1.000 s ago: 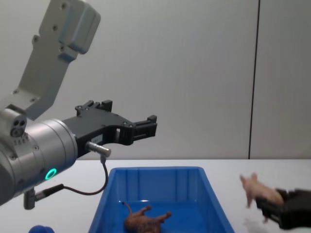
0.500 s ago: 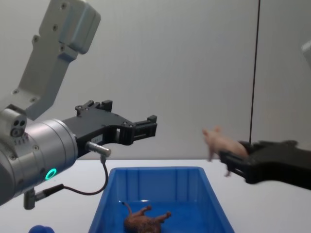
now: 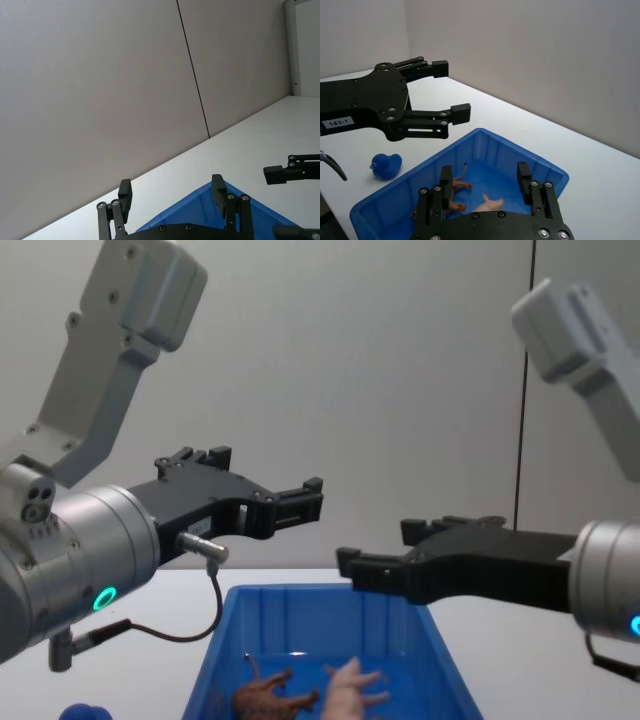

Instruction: Pick up the two dolls from the table and place them into the box.

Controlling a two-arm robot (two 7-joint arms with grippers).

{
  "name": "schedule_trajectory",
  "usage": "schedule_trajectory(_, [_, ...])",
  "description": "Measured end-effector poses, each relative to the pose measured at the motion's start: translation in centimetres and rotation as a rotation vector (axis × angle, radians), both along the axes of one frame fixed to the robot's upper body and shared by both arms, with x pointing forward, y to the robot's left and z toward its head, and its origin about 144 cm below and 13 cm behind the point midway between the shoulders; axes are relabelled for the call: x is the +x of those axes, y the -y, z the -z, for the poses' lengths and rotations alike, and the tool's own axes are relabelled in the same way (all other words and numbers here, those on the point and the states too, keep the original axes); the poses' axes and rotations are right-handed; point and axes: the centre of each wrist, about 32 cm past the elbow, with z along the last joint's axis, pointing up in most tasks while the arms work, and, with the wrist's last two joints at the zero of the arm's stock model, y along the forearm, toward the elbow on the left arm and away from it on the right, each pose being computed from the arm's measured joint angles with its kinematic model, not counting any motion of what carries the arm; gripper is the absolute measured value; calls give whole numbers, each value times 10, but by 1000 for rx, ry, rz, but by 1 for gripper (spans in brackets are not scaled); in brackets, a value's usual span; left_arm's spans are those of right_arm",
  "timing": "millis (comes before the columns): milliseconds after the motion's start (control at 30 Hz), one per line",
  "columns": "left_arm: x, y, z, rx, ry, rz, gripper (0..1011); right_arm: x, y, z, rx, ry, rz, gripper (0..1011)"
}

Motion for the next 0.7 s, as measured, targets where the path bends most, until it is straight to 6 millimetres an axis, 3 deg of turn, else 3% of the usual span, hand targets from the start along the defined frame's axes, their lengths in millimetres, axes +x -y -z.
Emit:
schedule_trajectory(333, [0, 0, 0, 0, 0, 0, 1001, 5, 7, 1, -16, -11, -12, 1001])
schedule_trajectory(700, [0, 0, 0, 0, 0, 0, 1001, -8, 45, 11, -26, -1, 32, 1001])
